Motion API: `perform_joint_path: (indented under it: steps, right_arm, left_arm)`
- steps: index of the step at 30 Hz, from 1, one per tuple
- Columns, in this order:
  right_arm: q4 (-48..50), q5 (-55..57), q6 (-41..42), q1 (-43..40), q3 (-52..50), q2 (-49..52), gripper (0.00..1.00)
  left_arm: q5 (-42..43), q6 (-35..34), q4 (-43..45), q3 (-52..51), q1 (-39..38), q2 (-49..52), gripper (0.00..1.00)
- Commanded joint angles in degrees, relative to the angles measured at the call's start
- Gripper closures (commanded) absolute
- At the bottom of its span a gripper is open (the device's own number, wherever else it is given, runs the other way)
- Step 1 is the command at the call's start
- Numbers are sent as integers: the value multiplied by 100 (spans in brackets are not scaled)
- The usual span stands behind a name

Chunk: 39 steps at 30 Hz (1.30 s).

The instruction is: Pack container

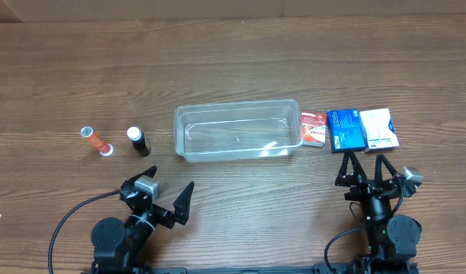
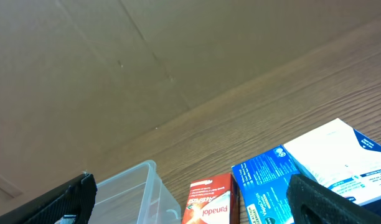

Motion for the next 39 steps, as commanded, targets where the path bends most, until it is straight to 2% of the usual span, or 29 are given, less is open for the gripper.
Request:
perform_joint_path:
  steps: [1,25,28,31,34,37,39]
  right_arm:
    - [48,50,7,7,-55,-24,0]
    - [-146,-63,-142,7,63,-20,0]
    - [-1554,-125,-374,7,835,-9,0]
    - [-2382,-125,-769,7,1703,236,0]
    - [-2577,-122,-767,7,2535,1014,0]
    - [-2667,-122,-800,7,3480,2291,0]
    - [-3123,-122,-1167,7,4387,3606,0]
  left_arm:
    - [-42,90,44,-48,-39,-61,0]
    - [-42,90,44,-48,-39,-61,0]
    - [-42,90,44,-48,-39,-61,0]
    - [-42,90,44,-48,-39,-61,0]
    - [-39,90,44,-48,-39,-61,0]
    - [-39,90,44,-48,-39,-61,0]
    - [-39,90,44,-48,-42,-61,0]
